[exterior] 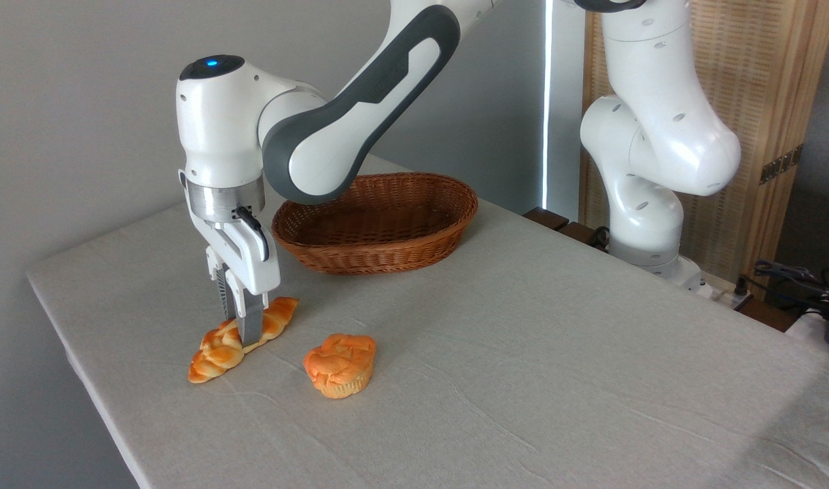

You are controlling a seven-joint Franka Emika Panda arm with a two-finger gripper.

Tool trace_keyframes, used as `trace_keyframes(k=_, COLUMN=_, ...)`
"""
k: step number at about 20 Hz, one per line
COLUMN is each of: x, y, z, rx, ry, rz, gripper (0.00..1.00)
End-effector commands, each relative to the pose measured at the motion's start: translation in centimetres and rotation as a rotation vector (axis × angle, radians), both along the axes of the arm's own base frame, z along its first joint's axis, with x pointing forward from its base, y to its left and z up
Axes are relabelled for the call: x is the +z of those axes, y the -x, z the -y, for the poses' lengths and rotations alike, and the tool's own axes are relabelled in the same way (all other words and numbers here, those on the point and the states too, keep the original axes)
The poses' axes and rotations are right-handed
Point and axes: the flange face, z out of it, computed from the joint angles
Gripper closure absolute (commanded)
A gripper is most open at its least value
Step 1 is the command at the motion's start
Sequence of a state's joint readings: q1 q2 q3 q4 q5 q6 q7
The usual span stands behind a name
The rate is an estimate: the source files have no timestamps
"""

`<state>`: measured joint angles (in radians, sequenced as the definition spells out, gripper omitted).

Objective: Put bread into the basket
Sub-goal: 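Close the gripper on the braided bread roll, then lift the braided roll and carry it over the wicker basket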

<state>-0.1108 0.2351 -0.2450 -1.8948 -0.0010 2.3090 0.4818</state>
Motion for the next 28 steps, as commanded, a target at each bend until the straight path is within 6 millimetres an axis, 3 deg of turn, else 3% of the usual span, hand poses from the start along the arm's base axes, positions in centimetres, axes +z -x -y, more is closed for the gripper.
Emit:
trace_keyframes(k=1, x=-0.2, y=0.1, z=0.2, rx=-0.012, ry=0.004, rz=0.016, gripper=0.74)
trace_keyframes(k=2, x=0.1, y=0.1, z=0.3, rx=0.0, ry=0.008, rz=0.016, gripper=0.73)
trace_keyframes(k=3, x=0.6, y=0.0, z=0.4, rx=0.02, ry=0.024, rz=0.02, gripper=0.62)
trace_keyframes(k=4, x=1.5, y=-0.1, z=0.5, rx=0.056, ry=0.035, rz=0.031, gripper=0.6)
trace_keyframes(k=6, x=3.1, y=0.0, z=1.5, rx=0.047, ry=0.044, rz=0.057, gripper=0.73)
trace_keyframes(k=9, x=6.3, y=0.8, z=1.6, rx=0.049, ry=0.051, rz=0.093, gripper=0.73)
trace_keyframes(k=13, x=11.9, y=3.6, z=1.1, rx=0.042, ry=0.02, rz=0.069, gripper=0.73)
trace_keyframes(k=15, x=13.8, y=6.2, z=2.5, rx=0.005, ry=0.015, rz=0.026, gripper=0.72)
trace_keyframes(k=19, x=14.5, y=12.7, z=6.5, rx=-0.178, ry=-0.107, rz=-0.143, gripper=0.69)
trace_keyframes(k=22, x=13.5, y=17.1, z=10.9, rx=-0.275, ry=-0.17, rz=-0.222, gripper=0.69)
trace_keyframes(k=24, x=12.6, y=19.0, z=12.6, rx=-0.293, ry=-0.189, rz=-0.236, gripper=0.56)
trace_keyframes(k=26, x=11.9, y=20.7, z=14.4, rx=-0.328, ry=-0.196, rz=-0.235, gripper=0.55)
trace_keyframes(k=27, x=11.4, y=20.8, z=14.6, rx=-0.334, ry=-0.197, rz=-0.237, gripper=0.49)
trace_keyframes(k=28, x=10.8, y=20.7, z=14.6, rx=-0.332, ry=-0.191, rz=-0.232, gripper=0.34)
